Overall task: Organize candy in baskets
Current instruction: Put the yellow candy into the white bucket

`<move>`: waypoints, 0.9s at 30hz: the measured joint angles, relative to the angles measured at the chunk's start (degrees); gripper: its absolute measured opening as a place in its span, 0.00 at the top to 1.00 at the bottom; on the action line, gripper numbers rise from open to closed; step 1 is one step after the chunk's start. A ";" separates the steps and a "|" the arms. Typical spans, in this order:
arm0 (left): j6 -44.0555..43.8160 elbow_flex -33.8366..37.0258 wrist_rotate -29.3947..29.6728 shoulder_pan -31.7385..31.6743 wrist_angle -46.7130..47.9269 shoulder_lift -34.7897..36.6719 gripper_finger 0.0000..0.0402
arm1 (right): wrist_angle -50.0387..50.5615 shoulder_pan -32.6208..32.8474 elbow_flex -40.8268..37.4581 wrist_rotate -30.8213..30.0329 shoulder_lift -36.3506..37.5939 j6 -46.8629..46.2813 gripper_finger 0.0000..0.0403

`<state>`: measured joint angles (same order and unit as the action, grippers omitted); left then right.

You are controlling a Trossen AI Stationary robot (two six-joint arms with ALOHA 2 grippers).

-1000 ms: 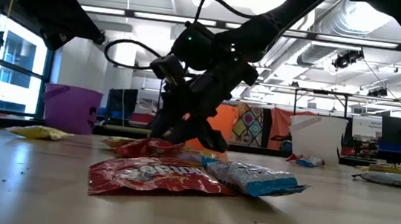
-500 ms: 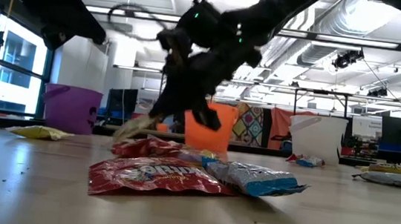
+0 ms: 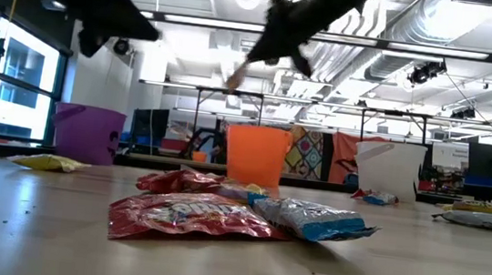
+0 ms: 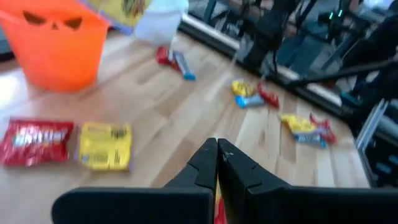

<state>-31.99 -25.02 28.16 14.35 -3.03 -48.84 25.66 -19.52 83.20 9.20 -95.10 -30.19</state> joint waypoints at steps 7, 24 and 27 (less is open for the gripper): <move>2.21 -0.04 -2.57 -7.49 -5.04 0.00 1.00 | 13.86 -9.66 0.00 -6.13 11.66 5.12 1.00; 1.64 -0.04 -5.72 -15.95 -8.78 0.00 1.00 | 42.05 -27.05 -2.62 -10.46 17.32 9.93 1.00; 1.67 -0.04 -5.72 -16.26 -8.74 0.00 1.00 | 42.51 -29.17 -4.66 -10.70 17.32 11.19 1.00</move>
<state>-30.33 -25.06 22.44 -1.91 -11.77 -48.84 68.17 -48.69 78.54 -1.50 -77.78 -19.00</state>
